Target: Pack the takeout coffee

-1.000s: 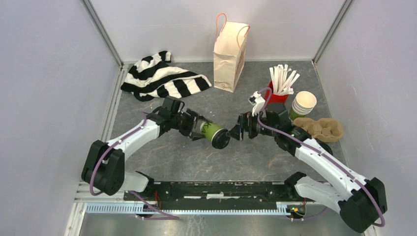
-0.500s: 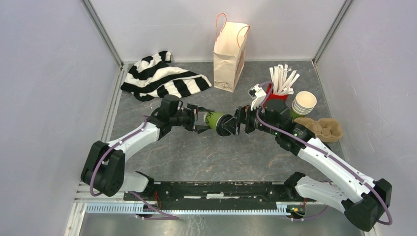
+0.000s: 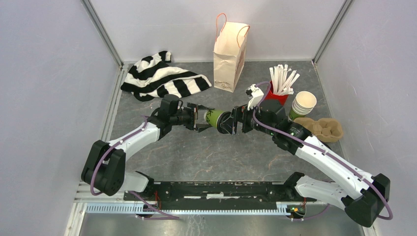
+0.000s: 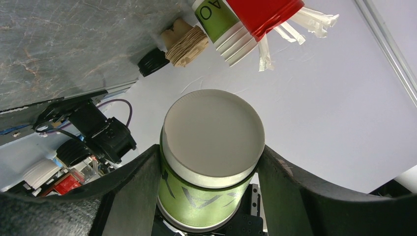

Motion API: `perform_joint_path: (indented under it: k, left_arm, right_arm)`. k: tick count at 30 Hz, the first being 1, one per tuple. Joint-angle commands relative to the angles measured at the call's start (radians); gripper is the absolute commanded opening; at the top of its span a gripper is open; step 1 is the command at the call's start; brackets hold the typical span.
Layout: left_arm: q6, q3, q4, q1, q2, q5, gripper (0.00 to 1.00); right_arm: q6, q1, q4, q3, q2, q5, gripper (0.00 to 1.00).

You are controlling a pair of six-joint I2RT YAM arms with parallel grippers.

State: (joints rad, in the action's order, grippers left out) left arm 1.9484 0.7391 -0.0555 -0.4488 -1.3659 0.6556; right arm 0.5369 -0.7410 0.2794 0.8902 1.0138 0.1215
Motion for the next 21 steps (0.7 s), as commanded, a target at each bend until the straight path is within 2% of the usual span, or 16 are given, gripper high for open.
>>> perform_joint_path:
  k: [1, 6, 12, 21]
  left_arm:
    - [0.037, 0.04, -0.02, 0.005, -0.01, 0.01, 0.48]
    - [0.029, 0.051, -0.006, 0.005, -0.015, 0.013, 0.48]
    - [0.017, 0.065, 0.008, 0.005, -0.016, 0.013, 0.48]
    - [0.001, 0.074, 0.035, 0.005, -0.015, 0.013, 0.48]
  right_arm:
    - [-0.006, -0.026, -0.004, 0.053, 0.013, -0.064, 0.98]
    - [-0.006, -0.057, 0.01, 0.065, 0.023, -0.114, 0.95]
    - [-0.008, -0.078, 0.025, 0.079, 0.031, -0.173, 0.86]
    - [-0.008, -0.103, 0.067, 0.122, 0.075, -0.223, 0.88]
